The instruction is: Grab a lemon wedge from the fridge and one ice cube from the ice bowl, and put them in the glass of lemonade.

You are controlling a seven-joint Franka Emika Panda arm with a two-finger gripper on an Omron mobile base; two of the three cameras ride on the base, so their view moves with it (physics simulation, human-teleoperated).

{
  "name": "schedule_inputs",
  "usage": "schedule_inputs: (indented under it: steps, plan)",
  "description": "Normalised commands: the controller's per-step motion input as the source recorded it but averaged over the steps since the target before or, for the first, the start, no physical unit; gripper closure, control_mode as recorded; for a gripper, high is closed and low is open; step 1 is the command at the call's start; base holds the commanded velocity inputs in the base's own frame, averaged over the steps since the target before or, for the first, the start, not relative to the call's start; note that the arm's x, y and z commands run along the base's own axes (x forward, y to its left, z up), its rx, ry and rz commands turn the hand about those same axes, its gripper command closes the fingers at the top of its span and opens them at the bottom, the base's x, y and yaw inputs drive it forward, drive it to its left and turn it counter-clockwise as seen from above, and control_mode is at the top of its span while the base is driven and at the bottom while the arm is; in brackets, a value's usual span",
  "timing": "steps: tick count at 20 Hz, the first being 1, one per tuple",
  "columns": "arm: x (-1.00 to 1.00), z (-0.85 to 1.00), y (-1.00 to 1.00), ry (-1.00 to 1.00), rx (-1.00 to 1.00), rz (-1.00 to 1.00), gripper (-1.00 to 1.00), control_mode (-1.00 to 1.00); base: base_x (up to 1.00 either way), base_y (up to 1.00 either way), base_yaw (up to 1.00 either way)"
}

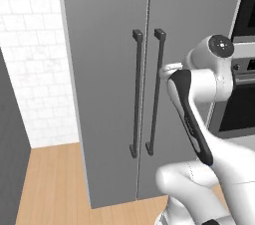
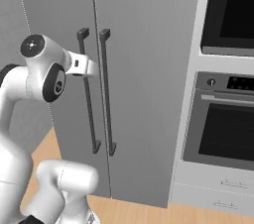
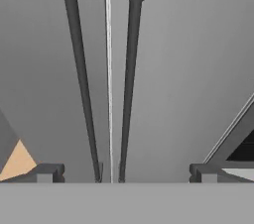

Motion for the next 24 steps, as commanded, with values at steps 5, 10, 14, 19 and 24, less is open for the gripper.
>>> schedule_inputs:
  steps: [5,10,14,19,24]
  plan:
    - [0.85,-0.16,-0.04,0.0,0.01,0.0,-1.0,-1.0,0.0,0.0,0.0]
    - [0.67,-0.17,-0.11,0.0,0.02,0.0,-1.0,-1.0,0.0,0.0,0.0]
    - [0.54,-0.54,0.0,0.0,0.0,0.0,-1.0,-1.0,0.0,0.0,0.0]
    - [0.42,-0.43,0.0,0.0,0.0,0.01,-1.0,-1.0,0.0,0.0,0.0]
    - [0.63,-0.04,0.04,0.0,0.0,0.0,-1.0,-1.0,0.0,0.0,0.0]
